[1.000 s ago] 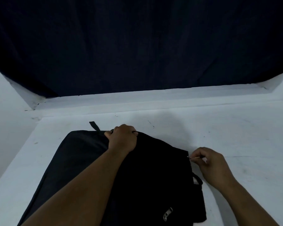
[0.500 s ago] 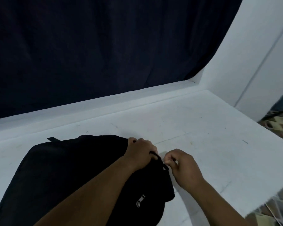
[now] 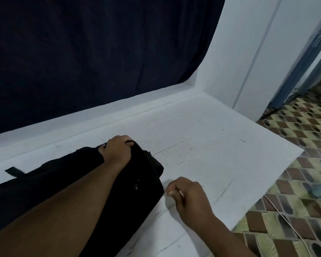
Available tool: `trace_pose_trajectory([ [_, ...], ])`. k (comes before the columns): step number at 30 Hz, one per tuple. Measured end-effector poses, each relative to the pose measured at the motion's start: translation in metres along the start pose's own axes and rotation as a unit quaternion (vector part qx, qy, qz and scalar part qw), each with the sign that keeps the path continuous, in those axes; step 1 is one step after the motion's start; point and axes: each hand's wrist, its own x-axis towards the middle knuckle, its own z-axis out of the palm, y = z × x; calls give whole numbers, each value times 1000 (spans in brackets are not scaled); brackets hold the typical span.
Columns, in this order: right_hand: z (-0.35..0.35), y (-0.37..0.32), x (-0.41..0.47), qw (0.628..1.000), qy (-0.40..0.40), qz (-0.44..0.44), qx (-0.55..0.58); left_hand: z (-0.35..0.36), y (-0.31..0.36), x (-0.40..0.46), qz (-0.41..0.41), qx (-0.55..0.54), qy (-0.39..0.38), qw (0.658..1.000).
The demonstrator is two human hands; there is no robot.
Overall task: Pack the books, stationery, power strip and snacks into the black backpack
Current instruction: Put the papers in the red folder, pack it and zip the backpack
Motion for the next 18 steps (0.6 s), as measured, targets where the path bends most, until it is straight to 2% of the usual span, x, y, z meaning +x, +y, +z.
trace_pose_trajectory([
  [4, 8, 0, 11, 1000, -21, -14, -13, -36, -9, 23, -79, -27, 27, 996],
  [9, 14, 0, 38, 999, -27, -41, -21, -65, -24, 37, -101, -6, 72, 992],
  [12, 19, 7, 51, 997, -36, -55, -29, -75, -23, 39, -108, 3, 47, 993],
  [13, 21, 12, 53, 997, -36, -55, -32, -77, -23, 37, -80, 42, 22, 996],
  [15, 26, 24, 55, 998, -35, -48, -36, -76, -21, 29, 36, 129, -42, 990],
  [17, 31, 31, 58, 997, -36, -50, -34, -69, -12, 14, 174, 162, -134, 962],
  [18, 32, 33, 61, 997, -39, -60, -32, -61, -4, 6, 218, 166, -188, 943],
])
